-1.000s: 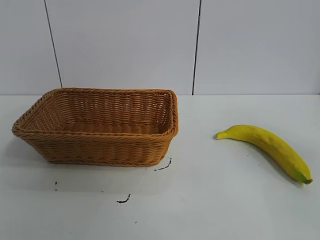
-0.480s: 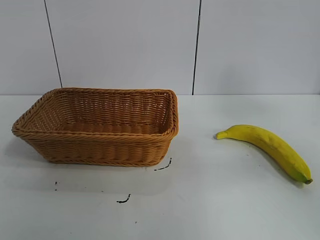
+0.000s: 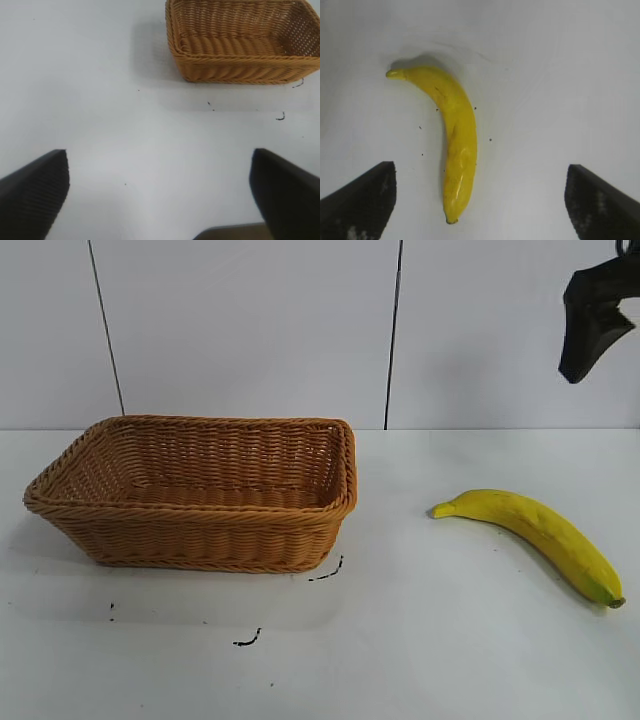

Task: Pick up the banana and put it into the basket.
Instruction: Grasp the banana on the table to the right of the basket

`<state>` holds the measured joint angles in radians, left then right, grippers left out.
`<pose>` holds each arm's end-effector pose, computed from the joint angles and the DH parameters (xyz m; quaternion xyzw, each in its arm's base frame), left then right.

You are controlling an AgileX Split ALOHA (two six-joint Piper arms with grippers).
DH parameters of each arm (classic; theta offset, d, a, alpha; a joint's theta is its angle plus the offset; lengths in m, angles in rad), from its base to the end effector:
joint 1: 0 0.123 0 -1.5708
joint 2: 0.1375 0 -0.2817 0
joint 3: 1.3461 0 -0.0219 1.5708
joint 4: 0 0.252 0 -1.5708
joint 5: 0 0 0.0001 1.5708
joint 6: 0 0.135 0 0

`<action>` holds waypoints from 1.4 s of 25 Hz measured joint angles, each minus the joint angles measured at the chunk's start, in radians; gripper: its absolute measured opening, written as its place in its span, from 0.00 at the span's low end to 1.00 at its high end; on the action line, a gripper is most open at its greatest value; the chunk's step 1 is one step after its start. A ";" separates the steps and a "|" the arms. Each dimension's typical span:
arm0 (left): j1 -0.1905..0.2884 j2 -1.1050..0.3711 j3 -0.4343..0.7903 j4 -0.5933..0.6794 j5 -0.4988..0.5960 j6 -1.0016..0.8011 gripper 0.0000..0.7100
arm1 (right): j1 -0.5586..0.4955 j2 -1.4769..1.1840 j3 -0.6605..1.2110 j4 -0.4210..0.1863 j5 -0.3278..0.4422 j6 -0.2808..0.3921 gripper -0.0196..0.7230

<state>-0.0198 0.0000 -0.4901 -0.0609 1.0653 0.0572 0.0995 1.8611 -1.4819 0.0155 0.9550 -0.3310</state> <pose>0.0391 -0.0080 0.2543 0.0341 0.8559 -0.0208 0.5156 0.4052 0.0422 0.1997 -0.2075 0.9648 -0.0117 0.1609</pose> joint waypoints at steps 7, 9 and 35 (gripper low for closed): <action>0.000 0.000 0.000 0.000 0.000 0.000 0.98 | 0.016 0.009 -0.001 0.005 -0.004 0.002 0.91; 0.000 0.000 0.000 0.000 0.000 0.000 0.98 | 0.016 0.017 -0.001 0.003 -0.002 0.004 0.91; 0.000 0.000 0.000 0.000 0.000 0.000 0.98 | -0.028 0.338 -0.002 -0.010 -0.097 0.099 0.89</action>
<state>-0.0198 0.0000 -0.4901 -0.0609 1.0653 0.0572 0.0719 2.1991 -1.4838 0.0057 0.8583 -0.2319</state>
